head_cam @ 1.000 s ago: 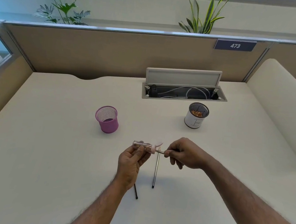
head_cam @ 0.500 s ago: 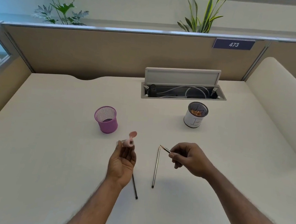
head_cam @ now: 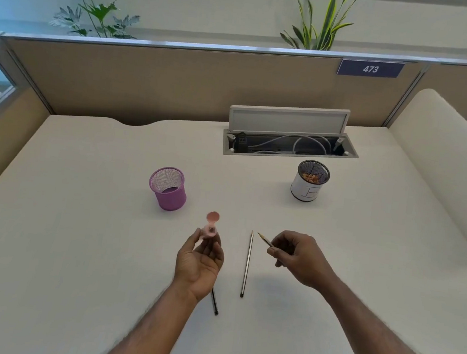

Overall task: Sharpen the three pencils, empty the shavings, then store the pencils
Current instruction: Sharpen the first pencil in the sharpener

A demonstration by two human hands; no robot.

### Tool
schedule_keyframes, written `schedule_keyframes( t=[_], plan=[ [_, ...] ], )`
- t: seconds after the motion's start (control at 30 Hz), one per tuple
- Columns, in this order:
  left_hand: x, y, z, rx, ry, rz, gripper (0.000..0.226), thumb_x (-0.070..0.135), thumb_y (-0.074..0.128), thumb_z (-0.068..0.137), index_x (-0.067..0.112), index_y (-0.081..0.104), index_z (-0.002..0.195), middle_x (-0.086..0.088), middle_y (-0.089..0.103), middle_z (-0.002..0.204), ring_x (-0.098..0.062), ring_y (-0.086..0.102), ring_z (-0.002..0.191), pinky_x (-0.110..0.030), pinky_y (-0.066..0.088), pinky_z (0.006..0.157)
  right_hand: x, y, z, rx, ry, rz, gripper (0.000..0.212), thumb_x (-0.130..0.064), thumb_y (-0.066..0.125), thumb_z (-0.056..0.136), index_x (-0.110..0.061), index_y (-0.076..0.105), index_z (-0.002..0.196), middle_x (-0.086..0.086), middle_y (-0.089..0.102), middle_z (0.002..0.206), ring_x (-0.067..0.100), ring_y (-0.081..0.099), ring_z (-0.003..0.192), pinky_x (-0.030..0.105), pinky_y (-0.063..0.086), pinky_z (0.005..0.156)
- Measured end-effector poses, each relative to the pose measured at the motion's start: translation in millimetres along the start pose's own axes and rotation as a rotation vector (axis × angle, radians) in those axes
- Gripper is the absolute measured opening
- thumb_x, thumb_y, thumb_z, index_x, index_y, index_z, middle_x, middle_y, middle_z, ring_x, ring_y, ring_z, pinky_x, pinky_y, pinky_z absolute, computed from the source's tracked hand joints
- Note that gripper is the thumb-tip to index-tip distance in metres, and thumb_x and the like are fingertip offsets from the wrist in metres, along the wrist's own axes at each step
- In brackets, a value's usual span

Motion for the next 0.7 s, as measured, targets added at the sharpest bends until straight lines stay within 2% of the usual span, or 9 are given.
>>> schedule_keyframes(
  t=[0.1,0.17,0.3,0.43,0.7],
  plan=[
    [-4,2,0,-0.007,-0.005,0.041,0.021,0.02,0.066,0.081,0.003,0.066,0.095,-0.011,0.073,0.09,-0.018,0.072,0.074,-0.024,0.058,0.055,-1,1,0,0.005,-0.005,-0.009,0.012,-0.021,0.075,0.083,-0.027,0.067,0.075,0.0,0.069,0.068,0.016,0.069,0.059,0.034,0.053,0.064],
    [-3,1,0,0.012,0.024,0.049,0.018,0.019,0.063,0.087,0.004,0.064,0.097,-0.011,0.074,0.091,-0.018,0.071,0.077,-0.023,0.058,0.057,-4,2,0,0.003,-0.018,-0.01,0.011,-0.021,0.075,0.083,-0.026,0.068,0.076,-0.002,0.069,0.068,0.015,0.069,0.059,0.037,0.054,0.065],
    [-1,2,2,-0.004,0.125,0.243,0.014,0.019,0.062,0.091,0.007,0.067,0.096,-0.015,0.075,0.098,-0.017,0.073,0.08,-0.023,0.059,0.062,-10,5,0,-0.012,-0.049,-0.025,0.009,-0.021,0.075,0.083,-0.024,0.068,0.077,0.004,0.07,0.069,0.018,0.068,0.061,0.038,0.054,0.065],
    [-1,1,3,-0.001,0.173,0.315,0.026,0.021,0.062,0.093,0.007,0.062,0.115,-0.016,0.069,0.116,-0.019,0.069,0.095,-0.022,0.059,0.069,-19,9,-2,-0.027,-0.097,-0.049,0.009,-0.02,0.076,0.082,-0.023,0.068,0.079,0.002,0.069,0.068,0.019,0.066,0.059,0.034,0.053,0.062],
    [-6,5,-2,-0.06,0.191,0.356,0.03,0.02,0.072,0.074,0.016,0.066,0.103,-0.01,0.076,0.1,-0.018,0.075,0.087,-0.024,0.059,0.065,-34,13,-2,0.0,-0.157,-0.177,0.006,-0.025,0.075,0.083,-0.025,0.069,0.081,-0.006,0.064,0.064,0.019,0.062,0.063,0.04,0.054,0.064]
  ],
)
Point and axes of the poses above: each hand's wrist, its own z-axis towards the middle knuckle, its own y-axis out of the palm, x = y × z, the point moved 4 cm from there along z, towards the middle knuckle
